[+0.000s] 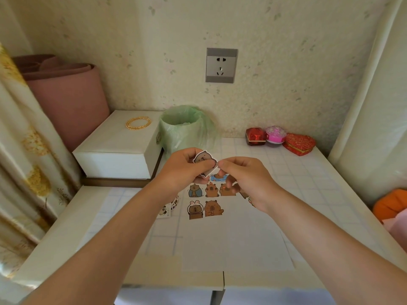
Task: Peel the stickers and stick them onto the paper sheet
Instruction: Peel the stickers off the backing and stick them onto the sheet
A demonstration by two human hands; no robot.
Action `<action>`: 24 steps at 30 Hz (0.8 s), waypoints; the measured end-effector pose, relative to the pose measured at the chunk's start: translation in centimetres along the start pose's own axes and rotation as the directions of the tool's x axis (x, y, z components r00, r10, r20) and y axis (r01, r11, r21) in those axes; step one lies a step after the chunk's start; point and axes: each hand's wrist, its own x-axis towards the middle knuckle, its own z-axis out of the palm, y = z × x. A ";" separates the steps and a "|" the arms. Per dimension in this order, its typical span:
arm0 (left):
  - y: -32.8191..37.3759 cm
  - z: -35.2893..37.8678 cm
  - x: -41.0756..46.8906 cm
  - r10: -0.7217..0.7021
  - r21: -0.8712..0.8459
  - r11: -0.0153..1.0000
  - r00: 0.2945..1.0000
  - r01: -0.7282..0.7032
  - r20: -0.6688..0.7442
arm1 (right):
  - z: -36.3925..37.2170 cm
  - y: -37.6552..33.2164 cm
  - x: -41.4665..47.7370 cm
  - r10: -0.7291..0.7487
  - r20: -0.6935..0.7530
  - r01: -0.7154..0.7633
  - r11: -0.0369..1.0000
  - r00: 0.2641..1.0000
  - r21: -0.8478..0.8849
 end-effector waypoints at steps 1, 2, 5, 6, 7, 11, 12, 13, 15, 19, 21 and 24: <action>0.1 -0.1 0.0 0.006 0.013 1.000 1.000 -0.006 0.004 | 0.1 0.0 0.0 -0.005 -0.003 0.005 1.000 1.000 -0.005; 0.2 -0.2 0.0 0.011 0.022 1.000 1.000 -0.011 0.009 | 0.2 0.0 0.0 -0.013 -0.004 0.013 1.000 1.000 -0.012; 0.3 -0.4 0.0 0.022 0.042 0.999 0.999 -0.024 0.027 | 0.5 0.0 0.0 -0.043 -0.021 0.041 0.997 0.999 -0.066; 0.3 -0.4 -0.1 0.025 0.048 0.999 0.999 -0.026 0.030 | 0.6 0.0 0.0 -0.047 -0.029 0.044 0.996 0.998 -0.082; 0.2 -0.4 -0.1 0.028 0.055 0.998 0.999 -0.030 0.033 | 0.7 0.0 0.0 -0.051 -0.038 0.047 0.994 0.998 -0.102; 0.0 -0.3 -0.1 0.044 0.095 0.994 0.998 -0.049 0.052 | 0.8 0.4 0.1 -0.107 -0.044 0.096 0.974 0.993 -0.205; 0.0 -0.3 -0.1 0.049 0.104 0.993 0.997 -0.054 0.052 | 0.8 0.4 0.1 -0.116 -0.044 0.104 0.971 0.992 -0.214; -0.1 -0.2 -0.1 0.052 0.111 0.992 0.997 -0.058 0.050 | 0.8 0.5 0.1 -0.120 -0.043 0.108 0.970 0.992 -0.220; -0.2 -0.1 -0.1 0.055 0.116 0.992 0.998 -0.059 0.036 | 0.7 0.5 0.1 -0.128 -0.038 0.115 0.965 0.991 -0.237; -0.2 0.1 -0.1 0.050 0.106 0.993 0.998 -0.052 0.026 | 0.6 0.4 0.1 -0.144 -0.036 0.129 0.956 0.989 -0.265; -0.1 0.1 -0.1 0.044 0.094 0.994 0.999 -0.046 0.020 | 0.5 0.3 0.1 -0.142 -0.028 0.130 0.957 0.990 -0.260; 0.0 -0.2 -0.2 0.029 0.047 0.998 1.000 -0.030 0.009 | 0.3 0.1 0.0 -0.090 -0.001 0.089 0.990 0.996 -0.109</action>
